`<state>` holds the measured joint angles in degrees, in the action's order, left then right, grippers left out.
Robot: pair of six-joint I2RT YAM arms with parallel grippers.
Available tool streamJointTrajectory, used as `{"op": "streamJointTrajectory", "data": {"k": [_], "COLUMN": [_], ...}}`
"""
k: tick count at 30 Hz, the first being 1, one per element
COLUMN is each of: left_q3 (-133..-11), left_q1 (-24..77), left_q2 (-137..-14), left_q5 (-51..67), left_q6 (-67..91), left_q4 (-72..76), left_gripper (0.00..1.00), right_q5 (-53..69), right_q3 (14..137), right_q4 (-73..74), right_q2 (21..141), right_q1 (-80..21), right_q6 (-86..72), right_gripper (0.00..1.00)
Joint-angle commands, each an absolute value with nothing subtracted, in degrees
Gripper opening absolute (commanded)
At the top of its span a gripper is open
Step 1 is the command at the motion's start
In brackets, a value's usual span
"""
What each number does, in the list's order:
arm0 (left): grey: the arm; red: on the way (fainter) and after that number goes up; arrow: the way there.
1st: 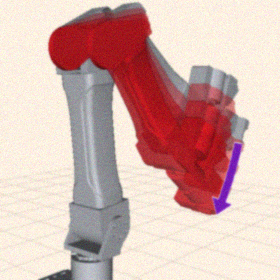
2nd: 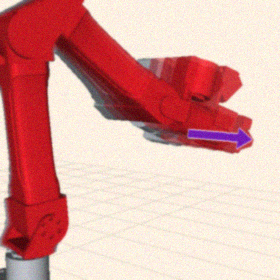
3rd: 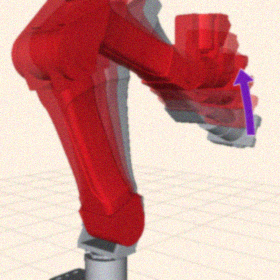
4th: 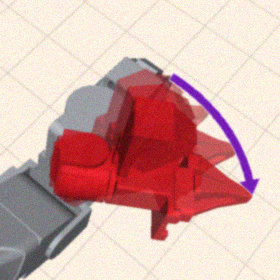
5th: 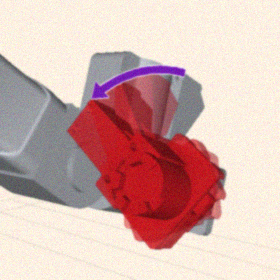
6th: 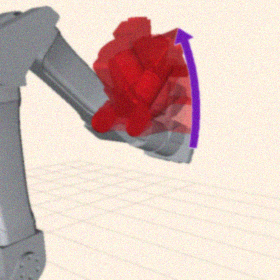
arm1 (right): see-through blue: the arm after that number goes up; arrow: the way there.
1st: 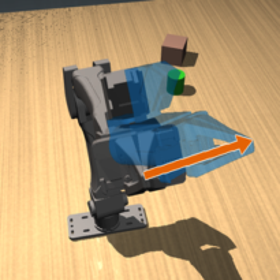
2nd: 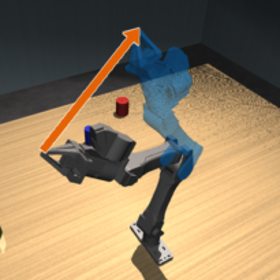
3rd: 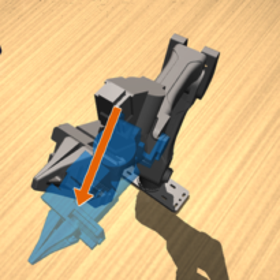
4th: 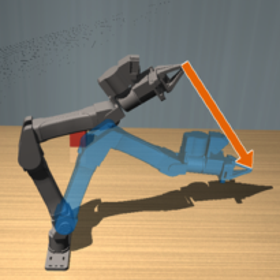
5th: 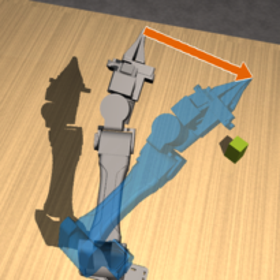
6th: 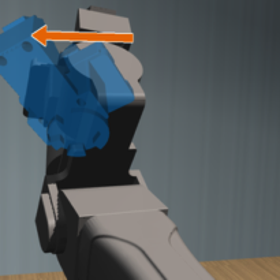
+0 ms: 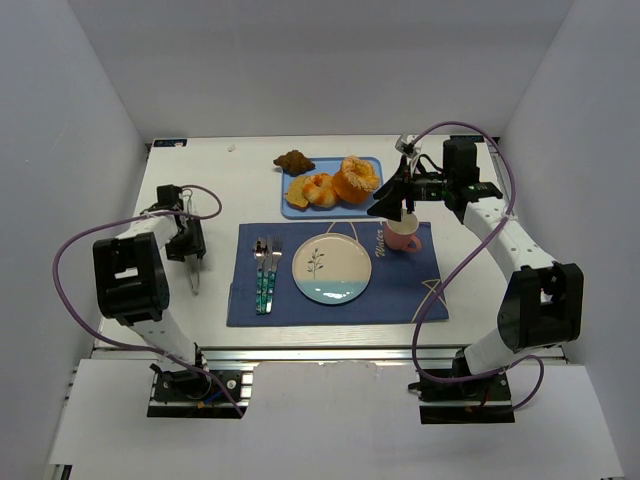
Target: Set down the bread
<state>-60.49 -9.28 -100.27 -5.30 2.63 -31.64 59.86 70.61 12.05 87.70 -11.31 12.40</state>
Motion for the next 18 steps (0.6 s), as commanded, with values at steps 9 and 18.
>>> {"op": "streamJointTrajectory", "data": {"k": [9,18], "left_q3": [-62.2,-74.9], "left_q1": [-11.0,-4.1], "left_q2": [-94.6,-90.6], "left_q5": [5.6,28.5], "left_q6": [5.1,16.2], "left_q4": [-30.1,-32.3], "left_gripper": [0.05,0.29], "right_q5": [59.7,60.0], "right_q3": [72.4,72.9], "right_q4": [13.2,12.8], "right_q2": [86.7,87.1], "right_q1": [-10.7,-10.1], "right_q6": [13.3,13.4], "right_gripper": [0.71,0.71]}}
